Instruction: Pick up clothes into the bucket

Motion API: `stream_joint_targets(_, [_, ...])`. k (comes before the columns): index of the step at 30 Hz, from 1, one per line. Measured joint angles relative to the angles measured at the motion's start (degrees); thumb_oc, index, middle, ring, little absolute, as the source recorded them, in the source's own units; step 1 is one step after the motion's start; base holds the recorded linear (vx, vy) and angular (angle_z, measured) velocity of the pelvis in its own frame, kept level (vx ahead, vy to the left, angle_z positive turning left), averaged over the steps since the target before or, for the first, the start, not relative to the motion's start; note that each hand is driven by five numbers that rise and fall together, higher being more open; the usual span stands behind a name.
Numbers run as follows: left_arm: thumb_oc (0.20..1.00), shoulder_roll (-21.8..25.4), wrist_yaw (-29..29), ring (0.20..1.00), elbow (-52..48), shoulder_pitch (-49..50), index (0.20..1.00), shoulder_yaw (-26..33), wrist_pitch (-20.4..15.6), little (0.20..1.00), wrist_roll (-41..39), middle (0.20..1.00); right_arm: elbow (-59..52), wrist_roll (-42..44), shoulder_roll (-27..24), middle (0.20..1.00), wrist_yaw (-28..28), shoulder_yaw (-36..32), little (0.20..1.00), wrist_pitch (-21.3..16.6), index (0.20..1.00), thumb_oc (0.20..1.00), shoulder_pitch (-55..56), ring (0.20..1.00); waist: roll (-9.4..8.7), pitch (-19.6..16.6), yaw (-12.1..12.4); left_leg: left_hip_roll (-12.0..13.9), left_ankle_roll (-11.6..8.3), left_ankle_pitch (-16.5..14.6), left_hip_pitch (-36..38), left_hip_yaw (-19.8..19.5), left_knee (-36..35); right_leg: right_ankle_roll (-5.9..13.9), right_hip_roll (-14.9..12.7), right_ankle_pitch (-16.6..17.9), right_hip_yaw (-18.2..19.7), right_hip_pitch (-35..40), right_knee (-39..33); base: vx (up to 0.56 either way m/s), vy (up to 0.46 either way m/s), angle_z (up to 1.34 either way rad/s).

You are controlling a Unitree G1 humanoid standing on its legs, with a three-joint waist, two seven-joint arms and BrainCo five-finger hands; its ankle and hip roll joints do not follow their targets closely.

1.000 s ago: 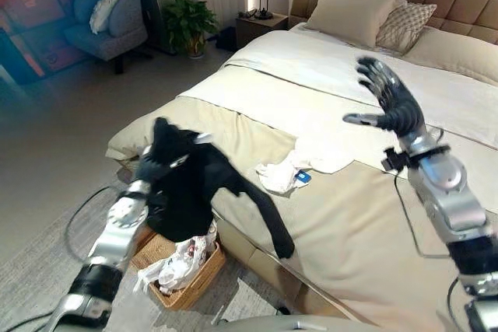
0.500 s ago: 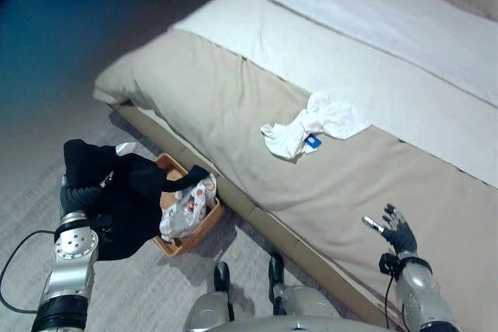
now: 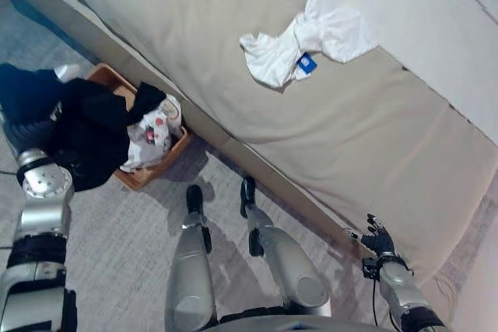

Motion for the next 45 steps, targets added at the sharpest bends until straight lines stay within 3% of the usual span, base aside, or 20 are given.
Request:
stream_joint_targets(7, [0.200, 0.30, 1.45, 0.200, 4.39, -6.97, 0.200, -6.64, -0.10, 0.200, -2.42, 0.200, -0.22, 2.63, 0.17, 1.000, -2.17, 2.89, 1.000, -1.88, 1.000, 1.000, -2.18, 1.000, -0.65, 0.45, -1.75, 0.37, -0.02, -1.75, -11.35, -1.65, 6.21, 0.17, 0.53, 0.93, -1.21, -8.18, 0.91, 0.01, -0.006, 0.04])
stream_joint_targets(11, [0.200, 0.89, 3.23, 0.200, 6.12, -9.91, 0.200, -6.97, -0.04, 0.200, -2.43, 0.200, -0.98, 3.88, 0.32, 1.000, -3.71, 4.15, 1.000, -2.70, 1.000, 1.000, -2.68, 1.000, -0.63, 0.46, -2.10, 0.24, 0.34, -2.15, -17.96, -3.45, 9.43, 0.18, 0.74, 1.65, -2.57, -12.62, 0.91, 0.02, -0.003, 0.09])
stream_joint_targets(12, [1.000, 0.86, 3.53, 1.000, 6.85, -10.14, 1.000, -7.18, 0.01, 1.000, -2.46, 1.000, -0.98, 3.92, 0.38, 1.000, -3.79, 4.17, 1.000, -2.96, 1.000, 1.000, -2.77, 1.000, -0.64, 0.46, -2.17, 0.16, 0.43, -2.21, -18.42, -3.54, 9.77, 0.17, 0.65, 1.66, -2.83, -12.78, 0.91, 0.02, 0.002, 0.09])
stream_joint_targets(26, [1.000, 1.78, 7.38, 1.000, 8.88, -8.95, 1.000, -6.11, 1.29, 1.000, -4.85, 1.000, -7.14, 6.11, 0.49, 1.000, -4.47, 7.61, 1.000, -3.81, 1.000, 1.000, -2.93, 1.000, -0.83, 0.32, -1.86, -0.31, 0.98, -2.44, -21.10, -4.41, 10.93, 0.84, 0.42, 2.10, -3.68, -14.49, 0.85, 0.00, 0.004, 0.02])
stream_joint_targets(34, [1.000, 1.29, 13.07, 1.000, 8.12, -2.93, 1.000, 0.96, 3.73, 1.000, -2.00, 1.000, -20.54, 7.16, -0.61, 1.000, -4.90, 8.10, 1.000, -5.99, 1.000, 1.000, -3.36, 1.000, -0.87, 0.30, -3.00, -0.04, 1.14, -2.30, -18.40, -4.14, 10.14, 0.78, 0.50, 2.25, -3.66, -12.35, 0.83, 0.00, -0.008, 0.00])
stream_joint_targets(40, [1.000, -0.96, 14.22, 1.000, 2.05, 4.04, 1.000, 3.67, 3.63, 1.000, 2.88, 1.000, -30.98, 2.67, -5.91, 1.000, -8.36, 7.21, 1.000, -7.14, 1.000, 1.000, -3.99, 1.000, -0.81, 0.34, -0.69, -0.87, 1.59, -0.31, -11.84, -2.93, 4.81, 0.77, -0.69, 1.21, -3.08, -8.91, 1.20, -0.04, 0.001, 0.04])
stream_joint_targets(45, [1.000, -5.23, 13.16, 1.000, -1.52, 7.24, 1.000, 0.56, 2.67, 1.000, 6.69, 1.000, -35.88, -6.67, -9.16, 1.000, -12.84, 2.06, 1.000, -7.96, 1.000, 1.000, -6.90, 1.000, -0.14, 0.78, 1.47, -2.25, 1.29, 3.18, -6.86, -2.95, -2.46, 0.72, -2.12, 0.09, -3.32, -7.80, 2.63, 0.02, 0.031, 0.14])
